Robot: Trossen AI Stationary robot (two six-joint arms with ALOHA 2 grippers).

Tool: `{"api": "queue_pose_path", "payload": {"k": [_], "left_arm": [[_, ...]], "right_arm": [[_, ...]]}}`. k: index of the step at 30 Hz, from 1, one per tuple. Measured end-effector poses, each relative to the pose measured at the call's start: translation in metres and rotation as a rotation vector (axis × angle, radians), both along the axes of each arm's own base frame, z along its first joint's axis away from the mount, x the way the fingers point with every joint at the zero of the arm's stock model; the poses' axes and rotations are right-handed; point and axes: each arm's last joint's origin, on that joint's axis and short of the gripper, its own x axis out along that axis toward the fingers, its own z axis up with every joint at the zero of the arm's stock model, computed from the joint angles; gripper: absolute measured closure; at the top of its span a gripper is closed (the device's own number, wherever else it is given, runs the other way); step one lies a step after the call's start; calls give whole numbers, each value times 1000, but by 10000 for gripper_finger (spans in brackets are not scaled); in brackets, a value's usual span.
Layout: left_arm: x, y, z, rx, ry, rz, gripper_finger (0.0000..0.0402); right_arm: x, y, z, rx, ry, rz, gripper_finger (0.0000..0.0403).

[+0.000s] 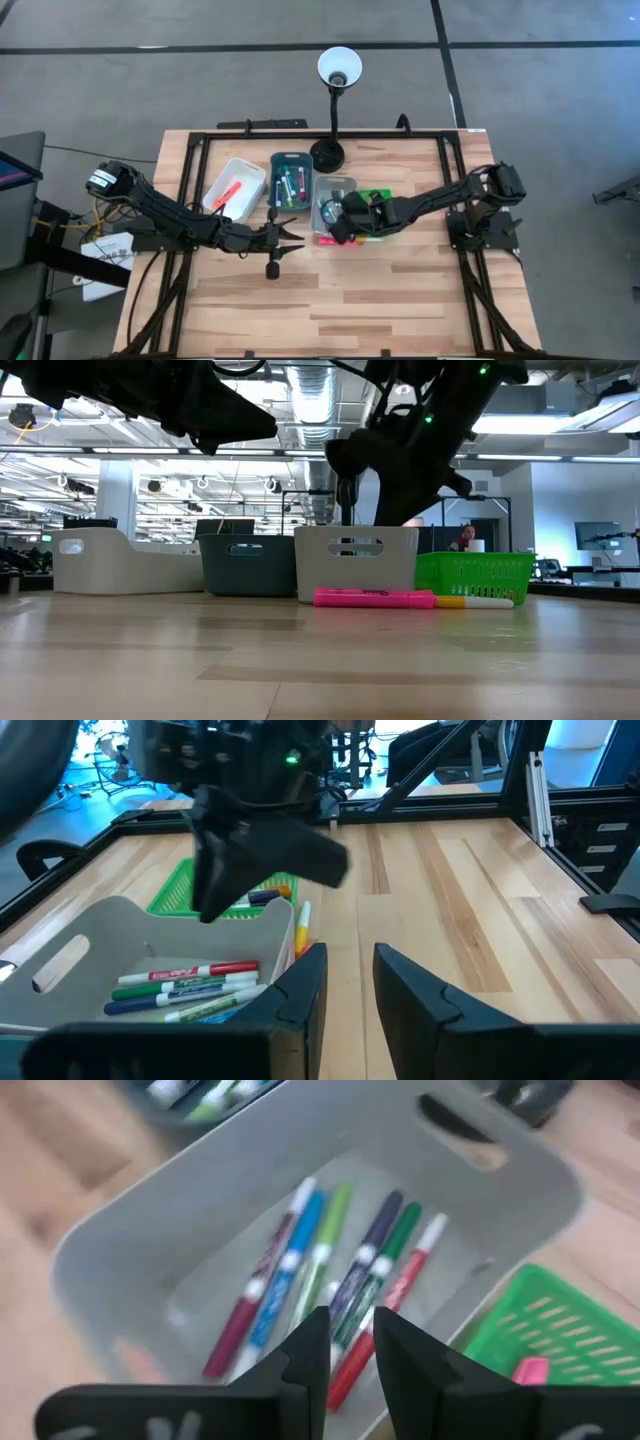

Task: Pick & Place Markers
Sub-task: Put the large pink highlighter pen into the white bin

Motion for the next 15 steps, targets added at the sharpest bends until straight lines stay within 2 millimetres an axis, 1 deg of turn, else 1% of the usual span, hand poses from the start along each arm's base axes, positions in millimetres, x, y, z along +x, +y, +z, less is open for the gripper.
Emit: {"api": "queue_pose_path", "payload": {"k": [2, 6, 9, 12, 15], "left_arm": [[0, 0, 0, 0, 0, 0, 320], [0, 0, 0, -3, 0, 1, 320], [0, 0, 0, -3, 0, 1, 320], [0, 0, 0, -3, 0, 1, 320], [0, 0, 0, -3, 0, 1, 320]], "right_arm": [[-1, 7, 0, 17, 11, 45, 331], [-2, 21, 6, 139, 21, 136, 331], [-3, 34, 10, 185, 50, 210, 331], [-7, 44, 13, 239, 106, 293, 331], [-14, 56, 18, 312, 186, 330, 331]]}}
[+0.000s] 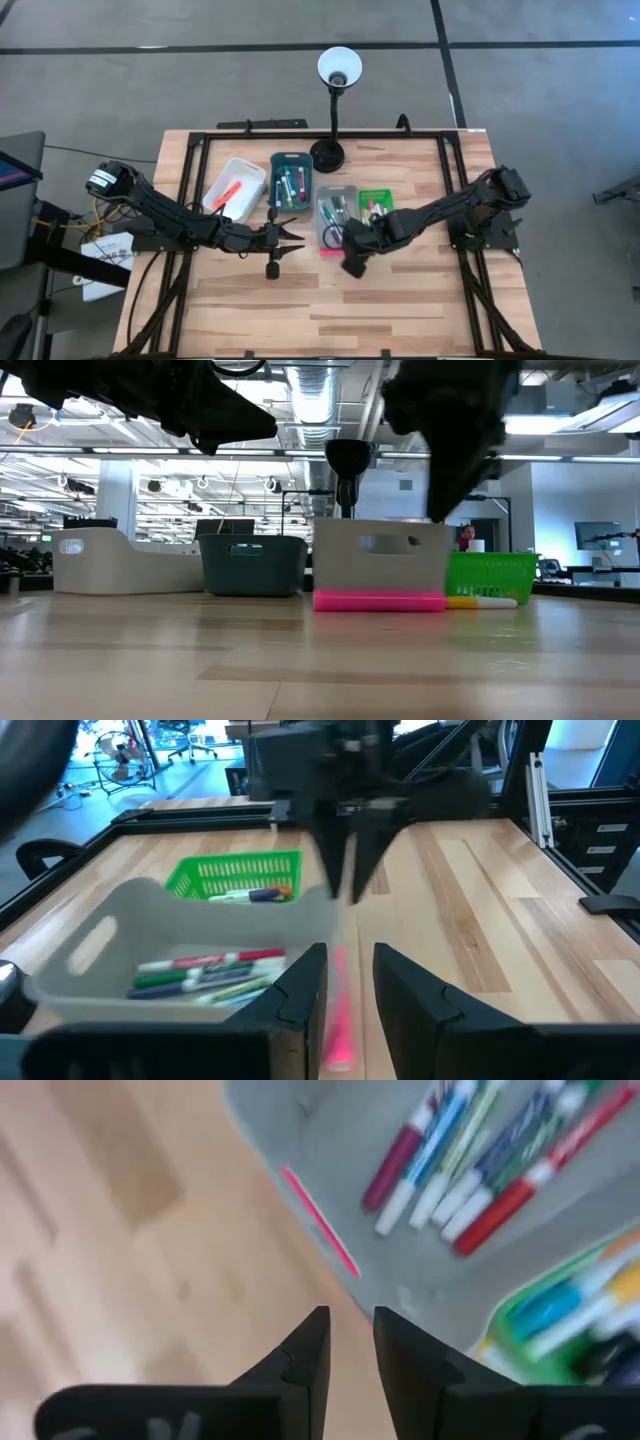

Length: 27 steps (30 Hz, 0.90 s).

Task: Pick & Place Markers
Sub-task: Put the large pink highlighter pen into the white bin

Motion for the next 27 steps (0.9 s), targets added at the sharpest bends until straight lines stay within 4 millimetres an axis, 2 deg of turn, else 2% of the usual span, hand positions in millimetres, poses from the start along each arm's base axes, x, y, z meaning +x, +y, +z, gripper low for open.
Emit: {"api": "queue_pose_path", "payload": {"k": [8, 16, 20, 24, 27], "left_arm": [[0, 0, 0, 1, 0, -1, 320], [0, 0, 0, 2, 0, -3, 320], [0, -3, 0, -32, 9, -88, 320], [-1, -8, 0, -108, 25, -226, 320], [-3, -14, -1, -120, 35, -277, 328]], "right_arm": [[-14, 15, 9, -2, 126, 17, 330], [0, 18, 13, -25, -31, 44, 330], [6, 20, 30, -17, -68, 52, 334], [1, 30, 51, -14, -28, 60, 352], [-14, 45, 52, 33, 52, 9, 387]]}}
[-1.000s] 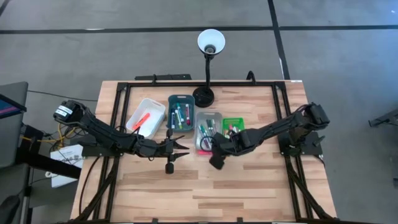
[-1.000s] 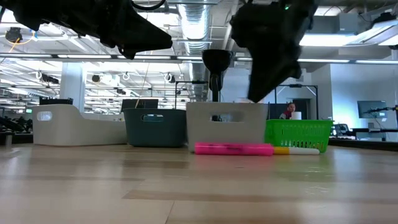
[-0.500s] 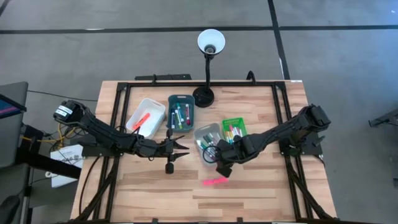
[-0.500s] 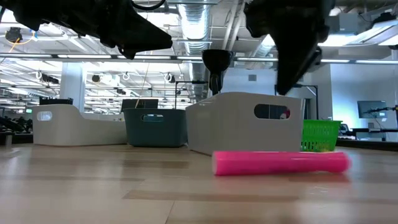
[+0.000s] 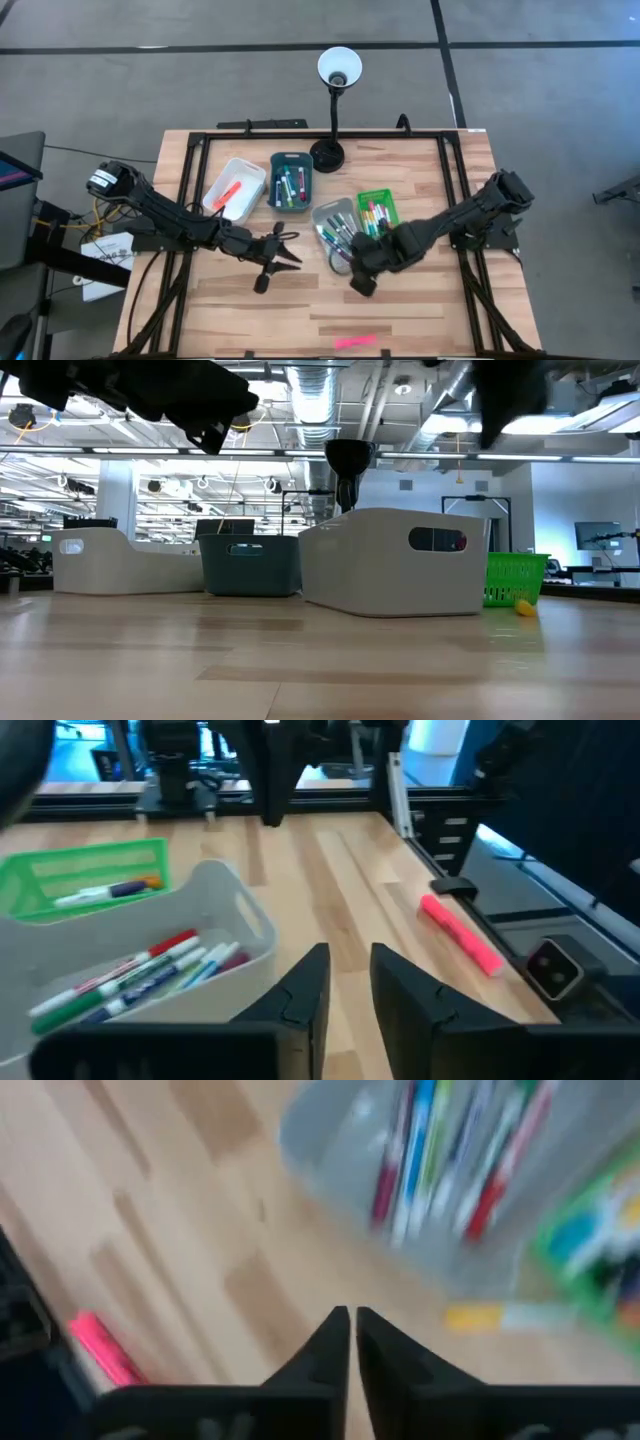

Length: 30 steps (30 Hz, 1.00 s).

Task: Pick & Place Markers
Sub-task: Put the large pink highlighter pen into the white bin

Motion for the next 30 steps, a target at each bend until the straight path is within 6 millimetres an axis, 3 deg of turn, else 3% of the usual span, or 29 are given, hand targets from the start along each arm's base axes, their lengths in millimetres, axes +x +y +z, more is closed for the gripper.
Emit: {"api": "queue_pose_path", "payload": {"k": [3, 6, 10, 14, 18, 25, 30], "left_arm": [[0, -4, -3, 6, 10, -18, 350], [0, -6, -6, 10, 19, -22, 383], [2, -2, -6, 18, 14, -10, 395], [4, 2, -3, 4, -8, 17, 397], [5, 3, -2, -3, -23, 20, 397], [5, 4, -1, -3, -24, 21, 397], [5, 4, -1, -2, -23, 22, 397]], "right_arm": [[-14, 27, -7, 58, 42, -24, 396], [-20, 61, -22, 130, -33, -9, 401], [-20, 82, -49, 20, -145, -47, 402], [0, 64, -83, -129, -97, -101, 402], [25, 32, -99, -171, -57, -123, 403], [42, -7, -96, -224, -57, -169, 403], [51, -22, -95, -218, -59, -128, 403]]}}
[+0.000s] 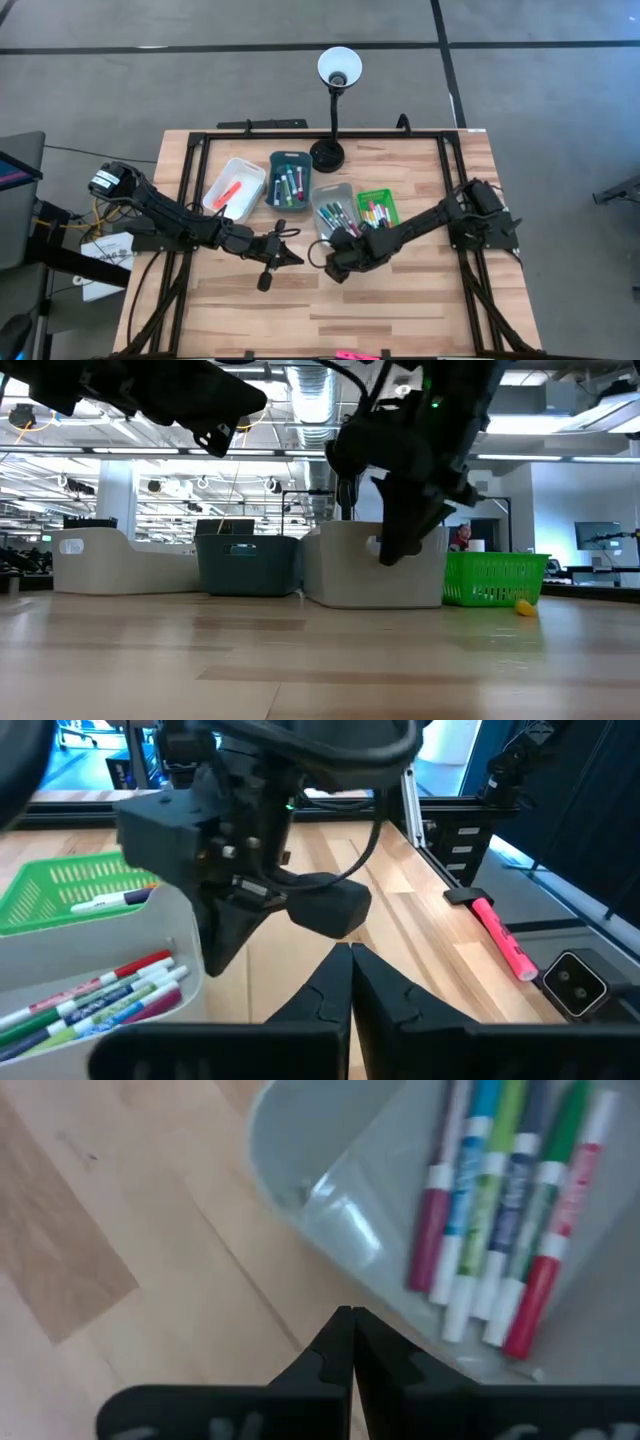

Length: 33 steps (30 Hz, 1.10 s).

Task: Pick & Place Markers
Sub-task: Put the large pink highlighter pen into the white bin

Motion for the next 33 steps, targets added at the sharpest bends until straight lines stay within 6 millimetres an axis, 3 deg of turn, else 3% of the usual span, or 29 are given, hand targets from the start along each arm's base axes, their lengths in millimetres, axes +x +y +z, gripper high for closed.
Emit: {"api": "queue_pose_path", "payload": {"k": [3, 7, 13, 18, 21, 24, 30, 33], "left_arm": [[0, 0, -1, 3, 7, 0, 397], [0, 0, -1, 5, 12, -2, 398], [-1, -2, -2, 8, 20, -9, 398], [-1, -2, -2, 7, 17, -8, 398], [-1, -2, -2, 4, 18, -8, 398], [-1, -2, -2, 4, 18, -8, 398], [-1, -2, -2, 3, 17, -8, 398], [-1, -2, -2, 3, 18, -8, 398]], "right_arm": [[1, 5, 8, 47, 2, 48, 403], [-1, 29, 38, 97, -19, 129, 403], [-11, 88, 92, 120, -141, 393, 403], [-28, 134, 104, 196, -223, 635, 403], [-27, 150, 101, 289, -291, 571, 401], [-21, 161, 82, 402, -261, 455, 384], [-21, 184, 38, 548, -96, 412, 313], [-22, 190, 29, 603, -51, 401, 278]]}}
